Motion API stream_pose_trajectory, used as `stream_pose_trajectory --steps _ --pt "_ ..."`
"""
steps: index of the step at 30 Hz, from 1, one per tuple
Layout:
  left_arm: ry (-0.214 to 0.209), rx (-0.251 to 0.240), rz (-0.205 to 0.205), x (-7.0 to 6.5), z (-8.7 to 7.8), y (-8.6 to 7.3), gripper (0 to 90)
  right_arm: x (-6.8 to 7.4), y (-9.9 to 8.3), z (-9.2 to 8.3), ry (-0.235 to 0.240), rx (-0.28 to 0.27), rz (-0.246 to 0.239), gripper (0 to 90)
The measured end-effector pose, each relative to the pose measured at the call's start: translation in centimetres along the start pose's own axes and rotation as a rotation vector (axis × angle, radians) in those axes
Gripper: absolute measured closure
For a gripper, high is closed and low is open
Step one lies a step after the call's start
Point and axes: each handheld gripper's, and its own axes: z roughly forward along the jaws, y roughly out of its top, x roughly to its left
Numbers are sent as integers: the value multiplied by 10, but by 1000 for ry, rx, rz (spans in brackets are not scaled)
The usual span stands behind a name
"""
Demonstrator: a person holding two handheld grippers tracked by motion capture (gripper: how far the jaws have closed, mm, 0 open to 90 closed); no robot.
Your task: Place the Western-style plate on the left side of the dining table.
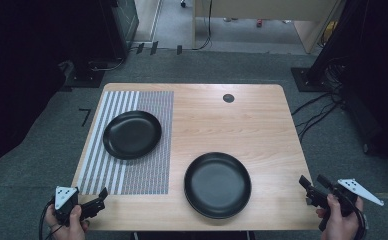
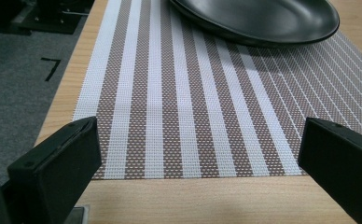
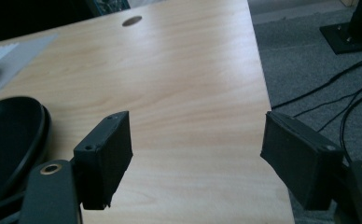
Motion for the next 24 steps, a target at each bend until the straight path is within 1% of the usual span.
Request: stream_pose_trajectory --steps 2,4,5,7,9,10,11,13,15,16,17,18,19,20,22,24 --pt "-13 17 9 -3 5 0 0 -3 -6 0 2 17 1 239" --pt "-26 36 21 -6 9 -1 0 -10 -14 2 -3 30 22 244" --pt "-29 43 26 -7 11 -1 0 -14 -18 5 -12 44 37 245" --pt "-30 60 47 -10 14 -1 0 -17 -23 8 -20 63 49 249" --pt "-28 79 66 -12 17 -2 0 -18 -26 13 -10 88 50 248" --pt "-32 85 72 -12 18 -2 0 -18 -27 15 -7 95 38 248" --pt "-33 97 75 -12 19 -2 0 -16 -27 17 -10 109 31 248" --pt "-28 121 63 -12 22 -2 0 -14 -29 21 -25 141 8 248" --pt "-15 129 70 -14 23 -2 0 -12 -31 24 -37 174 1 245" --pt "-4 134 85 -15 24 -3 0 -10 -33 25 -46 170 -13 245" --pt "6 141 101 -17 24 -3 0 -7 -33 26 -63 176 -43 245" --pt "15 146 113 -18 25 -3 0 -5 -33 27 -77 182 -60 245" --pt "32 156 141 -20 26 -3 0 -3 -33 27 -87 184 -77 245" --pt "44 162 160 -22 27 -4 0 0 -34 28 -105 195 -113 242" --pt "40 157 162 -23 28 -4 0 3 -35 30 -125 207 -177 218" --pt "39 156 162 -23 28 -4 0 7 -38 32 -136 210 -218 179"
